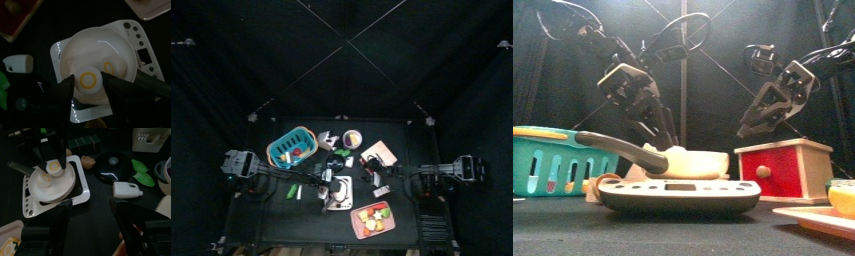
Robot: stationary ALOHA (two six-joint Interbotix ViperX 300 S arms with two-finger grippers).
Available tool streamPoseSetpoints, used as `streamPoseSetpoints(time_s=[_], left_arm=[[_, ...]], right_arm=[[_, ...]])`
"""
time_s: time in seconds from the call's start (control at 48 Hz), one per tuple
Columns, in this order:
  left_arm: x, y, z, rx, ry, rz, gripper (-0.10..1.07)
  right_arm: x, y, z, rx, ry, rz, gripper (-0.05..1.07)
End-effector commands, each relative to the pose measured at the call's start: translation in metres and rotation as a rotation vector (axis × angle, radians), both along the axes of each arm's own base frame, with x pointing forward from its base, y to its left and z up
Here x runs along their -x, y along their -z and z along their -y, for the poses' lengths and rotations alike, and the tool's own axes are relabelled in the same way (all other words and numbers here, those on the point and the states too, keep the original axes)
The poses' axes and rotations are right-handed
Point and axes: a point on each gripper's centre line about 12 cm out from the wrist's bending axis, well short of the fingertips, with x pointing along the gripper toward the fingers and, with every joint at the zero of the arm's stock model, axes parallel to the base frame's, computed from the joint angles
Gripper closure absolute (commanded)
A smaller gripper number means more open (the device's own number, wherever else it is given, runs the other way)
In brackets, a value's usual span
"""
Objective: Place egg half to left of stove
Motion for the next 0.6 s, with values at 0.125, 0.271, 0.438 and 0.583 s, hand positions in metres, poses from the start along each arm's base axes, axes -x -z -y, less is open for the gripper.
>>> streamPoseSetpoints(time_s=[0.125, 0.271, 0.438, 0.583], left_arm=[[0.008, -0.038, 0.004, 0.017, 0.006, 0.096, 0.44], [0.028, -0.044, 0.006, 0.052, -0.009, 0.106, 0.44], [0.061, -0.036, 0.006, 0.161, -0.078, 0.073, 0.44], [0.089, -0.022, 0.007, 0.270, -0.155, 0.029, 0.44]], right_arm=[[-0.001, -0.005, 0.000, 0.000, 0.000, 0.021, 0.10], [0.000, -0.004, 0.000, -0.006, 0.003, 0.021, 0.10], [-0.001, -0.002, 0.000, -0.006, 0.002, 0.014, 0.10], [-0.002, 0.001, 0.002, -0.007, 0.007, 0.004, 0.10]])
